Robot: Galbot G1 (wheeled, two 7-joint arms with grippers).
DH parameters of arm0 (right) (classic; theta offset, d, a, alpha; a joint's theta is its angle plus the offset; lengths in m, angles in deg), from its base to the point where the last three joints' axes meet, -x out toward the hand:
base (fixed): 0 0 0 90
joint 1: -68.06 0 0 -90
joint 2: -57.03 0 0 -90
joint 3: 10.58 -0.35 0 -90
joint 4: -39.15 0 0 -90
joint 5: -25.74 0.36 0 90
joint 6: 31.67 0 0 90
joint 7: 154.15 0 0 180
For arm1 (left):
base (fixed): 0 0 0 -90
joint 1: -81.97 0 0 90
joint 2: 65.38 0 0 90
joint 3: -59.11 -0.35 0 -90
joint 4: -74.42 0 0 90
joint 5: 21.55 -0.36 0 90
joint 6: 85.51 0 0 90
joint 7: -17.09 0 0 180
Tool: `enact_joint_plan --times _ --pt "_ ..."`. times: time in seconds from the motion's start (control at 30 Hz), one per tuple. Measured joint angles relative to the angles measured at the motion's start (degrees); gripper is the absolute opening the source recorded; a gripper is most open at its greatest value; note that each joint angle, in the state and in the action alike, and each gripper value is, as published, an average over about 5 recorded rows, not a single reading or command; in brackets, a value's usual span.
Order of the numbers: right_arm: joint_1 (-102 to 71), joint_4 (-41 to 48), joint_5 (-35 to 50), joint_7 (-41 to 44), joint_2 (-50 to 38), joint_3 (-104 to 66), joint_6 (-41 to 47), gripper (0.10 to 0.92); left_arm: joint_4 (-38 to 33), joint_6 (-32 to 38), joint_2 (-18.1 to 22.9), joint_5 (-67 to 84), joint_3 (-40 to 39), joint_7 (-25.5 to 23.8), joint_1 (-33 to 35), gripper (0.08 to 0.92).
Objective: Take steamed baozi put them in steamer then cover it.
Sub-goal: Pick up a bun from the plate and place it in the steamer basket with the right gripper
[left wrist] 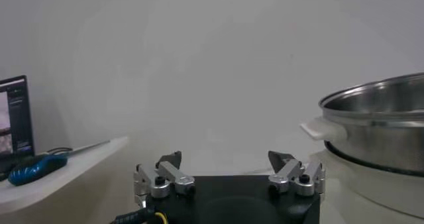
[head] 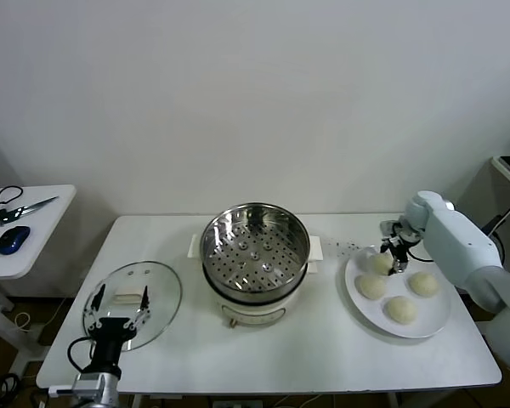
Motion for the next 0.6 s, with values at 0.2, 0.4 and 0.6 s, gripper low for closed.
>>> enact_joint_plan --times 0.2,0.4,0.6 --pt "1.63 -1.09 1.32 0.79 -0.69 1.11 -0.62 0.653 -0.31 0.13 0.07 0.04 0.05 0.00 0.48 0.823" --pt "7.92 -5.93 7.89 2.34 -2.73 8.93 -1.14 0.661 -0.97 0.24 0.03 0.30 0.14 -0.03 1.05 0.823" --pt "19.19 -13.31 18.39 3.79 -3.04 21.78 -2.38 0.665 -1.46 0.46 0.02 0.57 -0.17 -0.04 1.82 0.823"
